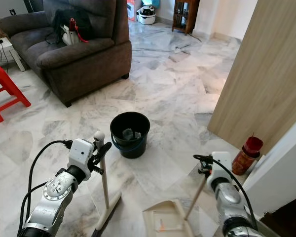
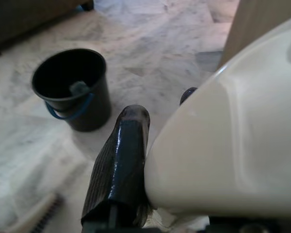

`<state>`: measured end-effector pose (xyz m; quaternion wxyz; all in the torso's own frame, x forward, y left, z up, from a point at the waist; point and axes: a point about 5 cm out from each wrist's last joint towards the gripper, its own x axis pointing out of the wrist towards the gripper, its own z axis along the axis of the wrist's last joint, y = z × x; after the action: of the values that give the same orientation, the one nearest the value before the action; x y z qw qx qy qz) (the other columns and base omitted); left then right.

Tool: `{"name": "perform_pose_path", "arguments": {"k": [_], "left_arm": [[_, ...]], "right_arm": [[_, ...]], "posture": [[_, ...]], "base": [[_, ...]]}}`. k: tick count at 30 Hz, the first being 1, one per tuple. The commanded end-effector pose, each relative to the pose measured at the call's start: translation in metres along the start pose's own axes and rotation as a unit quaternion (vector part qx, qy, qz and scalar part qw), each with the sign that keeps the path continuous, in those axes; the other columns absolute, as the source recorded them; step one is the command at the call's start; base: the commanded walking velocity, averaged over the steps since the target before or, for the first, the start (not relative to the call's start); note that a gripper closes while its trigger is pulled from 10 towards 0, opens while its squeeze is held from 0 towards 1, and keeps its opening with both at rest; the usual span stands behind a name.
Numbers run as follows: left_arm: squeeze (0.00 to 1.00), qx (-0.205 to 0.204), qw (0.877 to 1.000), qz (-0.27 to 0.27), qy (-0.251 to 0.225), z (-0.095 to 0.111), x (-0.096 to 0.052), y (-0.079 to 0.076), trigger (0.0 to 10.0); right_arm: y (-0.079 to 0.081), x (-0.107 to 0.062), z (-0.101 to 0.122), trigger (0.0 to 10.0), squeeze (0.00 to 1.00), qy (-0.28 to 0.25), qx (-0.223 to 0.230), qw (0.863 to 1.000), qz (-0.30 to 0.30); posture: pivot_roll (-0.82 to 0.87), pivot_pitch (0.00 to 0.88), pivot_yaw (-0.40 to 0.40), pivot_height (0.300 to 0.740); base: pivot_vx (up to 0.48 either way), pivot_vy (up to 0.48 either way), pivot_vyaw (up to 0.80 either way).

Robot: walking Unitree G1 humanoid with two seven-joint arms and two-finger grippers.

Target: Sweep floor

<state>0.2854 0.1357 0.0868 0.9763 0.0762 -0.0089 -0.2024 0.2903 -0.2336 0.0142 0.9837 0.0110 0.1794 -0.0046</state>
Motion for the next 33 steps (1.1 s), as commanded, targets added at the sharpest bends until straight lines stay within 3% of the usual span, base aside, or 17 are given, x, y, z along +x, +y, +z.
{"name": "perform_pose_path", "arguments": {"k": [1,7,10,15,21,33], "left_arm": [[0.00,0.003,1.000,0.000,-0.013,0.007,0.003,0.002,10.0],[0.00,0.004,1.000,0.002,-0.013,0.007,0.004,0.001,10.0],[0.00,0.004,1.000,0.003,-0.014,0.007,0.005,0.000,10.0],[0.00,0.007,1.000,0.007,-0.015,0.008,0.006,0.001,10.0],[0.00,0.013,0.999,0.023,-0.019,0.008,0.006,0.004,10.0],[0.00,-0.003,0.998,0.053,-0.021,0.007,0.006,0.007,10.0]], "right_arm": [[0.004,0.009,0.022,10.0,0.00,-0.038,0.009,0.999,-0.004],[0.011,0.015,0.034,10.0,0.00,-0.057,0.016,0.998,-0.030],[0.011,0.017,0.043,10.0,0.00,-0.071,0.023,0.995,-0.071],[0.014,0.019,0.047,10.0,0.00,-0.081,0.024,0.992,-0.092],[0.013,0.018,0.048,10.0,0.00,-0.081,0.046,0.982,-0.164],[0.027,0.018,0.045,10.0,0.00,-0.095,0.059,0.983,-0.144]], "posture": [[0.11,0.000,0.007,0.740],[0.10,0.000,0.002,0.740],[0.10,0.000,-0.001,0.740],[0.09,0.000,-0.008,0.740],[0.09,0.000,-0.011,0.740],[0.09,0.000,-0.015,0.740]], "base": [[0.000,0.000,0.00],[0.000,0.000,0.00],[0.000,0.000,0.00],[0.000,0.000,0.00],[0.000,0.000,0.00],[0.000,0.000,0.00]]}}
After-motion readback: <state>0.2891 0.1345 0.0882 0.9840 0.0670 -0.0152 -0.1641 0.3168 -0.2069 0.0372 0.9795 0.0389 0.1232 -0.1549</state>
